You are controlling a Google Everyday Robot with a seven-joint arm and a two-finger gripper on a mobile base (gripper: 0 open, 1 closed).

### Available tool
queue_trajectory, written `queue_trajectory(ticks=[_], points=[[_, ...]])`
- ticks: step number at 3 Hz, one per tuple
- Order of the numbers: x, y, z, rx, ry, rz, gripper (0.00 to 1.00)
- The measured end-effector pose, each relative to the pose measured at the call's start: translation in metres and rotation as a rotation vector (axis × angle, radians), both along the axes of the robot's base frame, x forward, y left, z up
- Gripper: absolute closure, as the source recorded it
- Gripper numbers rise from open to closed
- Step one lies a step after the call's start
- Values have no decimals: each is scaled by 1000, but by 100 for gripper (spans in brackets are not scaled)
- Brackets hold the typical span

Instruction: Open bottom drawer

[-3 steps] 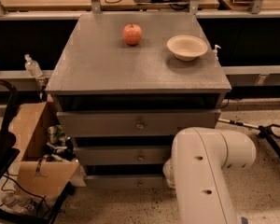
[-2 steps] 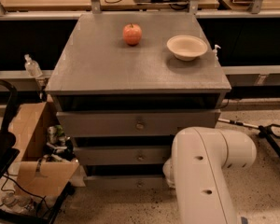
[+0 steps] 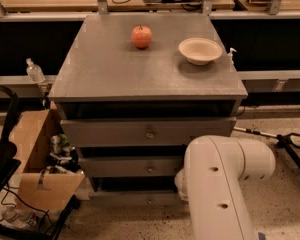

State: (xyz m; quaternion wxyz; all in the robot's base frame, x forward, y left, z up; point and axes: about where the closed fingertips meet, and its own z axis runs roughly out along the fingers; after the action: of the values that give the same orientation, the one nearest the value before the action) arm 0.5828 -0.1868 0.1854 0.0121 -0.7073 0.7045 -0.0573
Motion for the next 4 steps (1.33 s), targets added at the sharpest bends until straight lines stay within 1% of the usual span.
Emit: queue_trajectory(ticks=[4], points=[[0, 0, 2, 0, 0, 0, 100]])
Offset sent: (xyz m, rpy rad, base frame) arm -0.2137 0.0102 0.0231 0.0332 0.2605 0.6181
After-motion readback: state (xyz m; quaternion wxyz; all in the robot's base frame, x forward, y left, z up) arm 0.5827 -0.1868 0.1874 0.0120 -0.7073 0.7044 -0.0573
